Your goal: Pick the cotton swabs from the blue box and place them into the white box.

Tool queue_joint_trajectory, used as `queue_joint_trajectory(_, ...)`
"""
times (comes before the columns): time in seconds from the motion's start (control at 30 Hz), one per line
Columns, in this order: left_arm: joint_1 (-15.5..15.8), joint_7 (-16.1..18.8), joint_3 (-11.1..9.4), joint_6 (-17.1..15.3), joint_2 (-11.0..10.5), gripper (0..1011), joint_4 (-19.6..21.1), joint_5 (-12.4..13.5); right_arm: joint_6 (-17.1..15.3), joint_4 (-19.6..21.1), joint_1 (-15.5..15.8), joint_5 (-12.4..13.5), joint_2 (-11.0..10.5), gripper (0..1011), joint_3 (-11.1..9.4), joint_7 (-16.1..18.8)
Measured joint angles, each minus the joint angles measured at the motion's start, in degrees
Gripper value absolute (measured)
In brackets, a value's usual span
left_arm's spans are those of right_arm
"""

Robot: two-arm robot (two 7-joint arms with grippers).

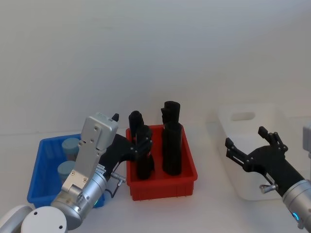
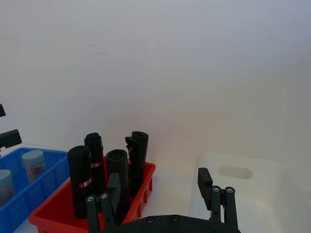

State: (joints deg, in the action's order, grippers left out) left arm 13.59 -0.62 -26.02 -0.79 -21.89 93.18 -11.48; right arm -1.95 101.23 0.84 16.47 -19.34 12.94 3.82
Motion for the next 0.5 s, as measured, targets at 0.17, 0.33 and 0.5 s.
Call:
queue_joint_trajectory(0.17, 0.00, -0.02, 0.00, 0.00, 0.01, 1000, -0.02, 0.00, 0.00, 0.00, 0.00, 0.00, 0.00, 1001, 0.00, 0.00)
queue_joint_trajectory(0.33, 0.18, -0.29, 0.11, -0.47, 0.16, 1000, -0.21, -0.12, 0.00, 0.00, 0.00, 0.00, 0.00, 1001, 0.00, 0.00)
queue_joint_trajectory(0.5, 0.62, -0.80, 0.28, -1.55, 0.44, 999, -0.51, -0.36, 0.00, 0.00, 0.00, 0.00, 0.00, 1001, 0.00, 0.00)
